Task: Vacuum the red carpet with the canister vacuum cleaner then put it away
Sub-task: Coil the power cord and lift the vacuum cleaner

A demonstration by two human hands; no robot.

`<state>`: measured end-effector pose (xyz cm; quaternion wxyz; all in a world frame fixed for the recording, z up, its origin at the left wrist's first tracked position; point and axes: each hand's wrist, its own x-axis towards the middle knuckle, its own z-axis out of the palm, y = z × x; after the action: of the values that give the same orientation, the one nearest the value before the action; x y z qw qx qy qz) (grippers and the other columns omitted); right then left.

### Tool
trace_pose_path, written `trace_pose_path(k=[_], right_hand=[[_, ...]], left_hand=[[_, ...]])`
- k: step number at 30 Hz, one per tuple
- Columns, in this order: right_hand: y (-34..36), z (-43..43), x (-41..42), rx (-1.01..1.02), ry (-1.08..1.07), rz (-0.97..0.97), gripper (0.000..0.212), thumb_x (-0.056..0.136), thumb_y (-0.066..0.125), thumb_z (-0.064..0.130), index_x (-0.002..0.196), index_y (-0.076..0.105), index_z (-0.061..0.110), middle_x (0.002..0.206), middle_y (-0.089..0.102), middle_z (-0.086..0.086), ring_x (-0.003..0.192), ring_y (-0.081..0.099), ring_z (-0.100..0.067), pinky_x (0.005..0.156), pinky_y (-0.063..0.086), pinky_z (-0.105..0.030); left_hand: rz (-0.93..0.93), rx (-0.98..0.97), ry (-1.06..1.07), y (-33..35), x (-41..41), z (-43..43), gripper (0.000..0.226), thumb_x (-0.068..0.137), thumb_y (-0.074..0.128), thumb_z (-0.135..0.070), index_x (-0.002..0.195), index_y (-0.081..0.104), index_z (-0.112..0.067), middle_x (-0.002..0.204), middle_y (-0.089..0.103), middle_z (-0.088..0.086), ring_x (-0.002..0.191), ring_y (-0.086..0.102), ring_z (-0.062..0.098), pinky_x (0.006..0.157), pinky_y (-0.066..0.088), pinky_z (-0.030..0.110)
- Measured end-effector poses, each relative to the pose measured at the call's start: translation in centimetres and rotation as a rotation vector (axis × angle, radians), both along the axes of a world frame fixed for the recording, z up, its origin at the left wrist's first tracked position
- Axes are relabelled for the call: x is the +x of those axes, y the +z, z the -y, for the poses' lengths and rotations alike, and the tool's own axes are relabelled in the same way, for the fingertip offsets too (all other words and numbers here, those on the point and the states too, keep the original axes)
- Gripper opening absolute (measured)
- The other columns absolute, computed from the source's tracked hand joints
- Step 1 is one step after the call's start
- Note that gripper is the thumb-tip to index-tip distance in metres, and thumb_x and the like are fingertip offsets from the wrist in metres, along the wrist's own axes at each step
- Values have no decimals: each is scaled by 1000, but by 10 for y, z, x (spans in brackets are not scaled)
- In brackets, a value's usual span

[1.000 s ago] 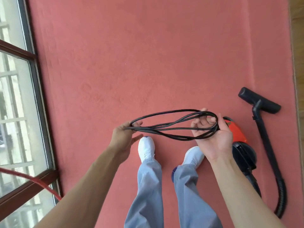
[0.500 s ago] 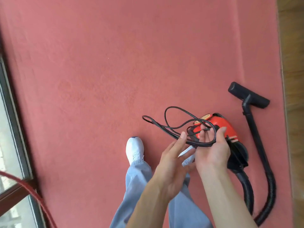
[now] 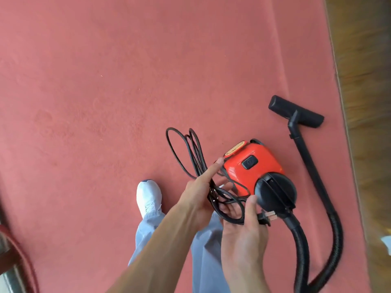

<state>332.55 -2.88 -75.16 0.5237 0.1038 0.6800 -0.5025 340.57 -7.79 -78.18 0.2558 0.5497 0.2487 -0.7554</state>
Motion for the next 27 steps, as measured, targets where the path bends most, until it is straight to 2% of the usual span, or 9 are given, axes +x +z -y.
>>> trace_pose_path(k=[2,5,7,11,16,19,21,24,27], right_hand=[[-3,3,-10,17,-72,29,47,79,63,26,117,61,-1,104,69,-19,98,68,-29,83,55,-36],[-9,5,-30,48,-47,75,17,96,54,19,94,63,5,75,71,-10,68,71,-16,72,53,-31],[-14,8,-40,101,27,42,23,99,51,15,80,58,6,65,69,-7,61,69,-14,71,52,-31],[-34,4,-56,198,227,-43,22,93,64,19,109,69,5,103,75,-11,101,70,-25,100,50,-45],[-40,-2,-80,117,411,135,54,84,71,45,124,61,10,114,66,-18,113,63,-27,92,55,-34],[-46,-15,-102,154,582,215,64,79,67,58,121,64,10,114,70,-9,111,66,-20,96,53,-39],[-51,-23,-119,209,684,120,53,85,65,56,118,67,15,112,72,0,105,68,-13,93,55,-37],[-60,-27,-151,286,611,-25,23,93,64,31,111,70,17,98,75,6,93,71,-12,86,58,-34],[-67,-22,-173,251,714,-129,27,91,66,16,118,65,18,107,71,8,95,69,-7,89,56,-36]], left_hand=[[106,51,7,-10,-14,5,32,85,77,-18,105,62,2,79,69,10,68,65,25,47,56,29],[225,137,25,-26,-32,3,20,94,62,-9,112,55,-2,59,54,5,60,55,24,43,53,29],[269,142,65,-32,-39,1,14,98,60,-8,109,52,-6,56,45,2,53,48,20,41,48,26],[308,91,64,-37,-43,10,7,102,52,-6,100,58,-9,53,35,-2,37,37,10,44,46,24],[425,-112,-95,-38,-49,46,7,102,53,-10,99,58,-11,51,33,-3,34,34,8,41,45,23],[517,-329,-405,-37,-52,73,8,100,55,-11,103,62,-13,52,33,-5,36,32,7,39,37,21],[609,-493,-715,-33,-62,90,10,98,57,-15,101,66,-18,49,39,-10,36,36,5,41,34,21],[763,-802,-1292,-24,-90,111,5,96,62,-23,95,65,-26,57,51,-10,50,49,8,46,35,21],[726,-1051,-1727,-10,-120,128,6,96,62,-24,97,68,-26,68,58,-6,67,58,18,54,40,25]])
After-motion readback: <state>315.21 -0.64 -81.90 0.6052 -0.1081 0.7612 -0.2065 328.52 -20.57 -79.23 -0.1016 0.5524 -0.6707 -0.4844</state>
